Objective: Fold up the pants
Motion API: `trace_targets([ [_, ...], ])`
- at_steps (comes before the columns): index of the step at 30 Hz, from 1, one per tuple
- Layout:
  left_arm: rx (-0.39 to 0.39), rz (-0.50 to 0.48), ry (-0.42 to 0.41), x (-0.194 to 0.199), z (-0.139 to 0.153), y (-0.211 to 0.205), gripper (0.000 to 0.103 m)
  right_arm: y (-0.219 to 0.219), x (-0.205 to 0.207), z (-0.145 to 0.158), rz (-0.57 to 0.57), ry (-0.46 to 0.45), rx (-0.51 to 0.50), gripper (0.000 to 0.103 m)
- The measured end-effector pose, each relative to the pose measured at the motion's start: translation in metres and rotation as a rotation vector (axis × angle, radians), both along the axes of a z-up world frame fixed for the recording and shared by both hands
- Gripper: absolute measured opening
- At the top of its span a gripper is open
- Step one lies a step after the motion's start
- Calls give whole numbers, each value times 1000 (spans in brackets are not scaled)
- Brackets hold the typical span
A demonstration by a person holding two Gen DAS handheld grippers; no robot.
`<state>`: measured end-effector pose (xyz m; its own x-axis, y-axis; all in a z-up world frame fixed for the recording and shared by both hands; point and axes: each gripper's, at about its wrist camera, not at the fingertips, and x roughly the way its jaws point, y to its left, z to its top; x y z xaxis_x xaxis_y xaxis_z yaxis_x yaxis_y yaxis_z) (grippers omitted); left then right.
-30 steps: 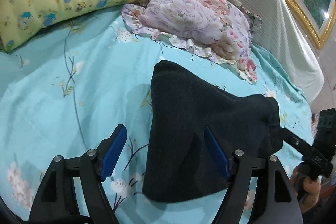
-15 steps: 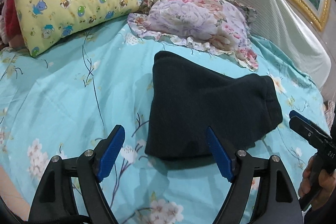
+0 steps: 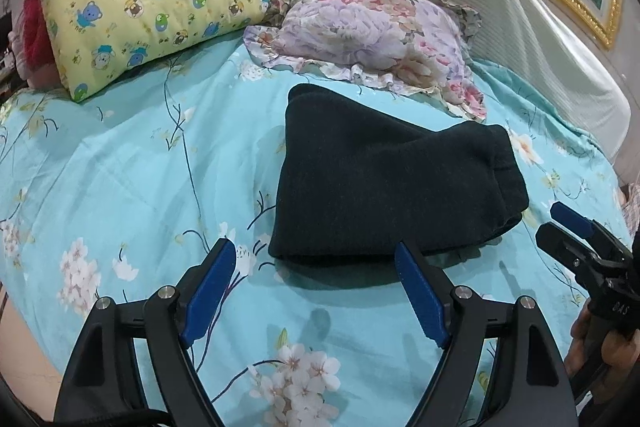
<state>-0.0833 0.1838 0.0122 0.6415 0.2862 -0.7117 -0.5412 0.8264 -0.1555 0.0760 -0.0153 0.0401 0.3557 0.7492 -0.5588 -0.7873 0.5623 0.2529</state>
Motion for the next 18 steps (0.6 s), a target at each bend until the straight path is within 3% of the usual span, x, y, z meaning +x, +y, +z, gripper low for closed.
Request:
trace_targets([
  [18,65,36,64,0,-17,-3,86,17,-20,-13,24,-53,-34,102],
])
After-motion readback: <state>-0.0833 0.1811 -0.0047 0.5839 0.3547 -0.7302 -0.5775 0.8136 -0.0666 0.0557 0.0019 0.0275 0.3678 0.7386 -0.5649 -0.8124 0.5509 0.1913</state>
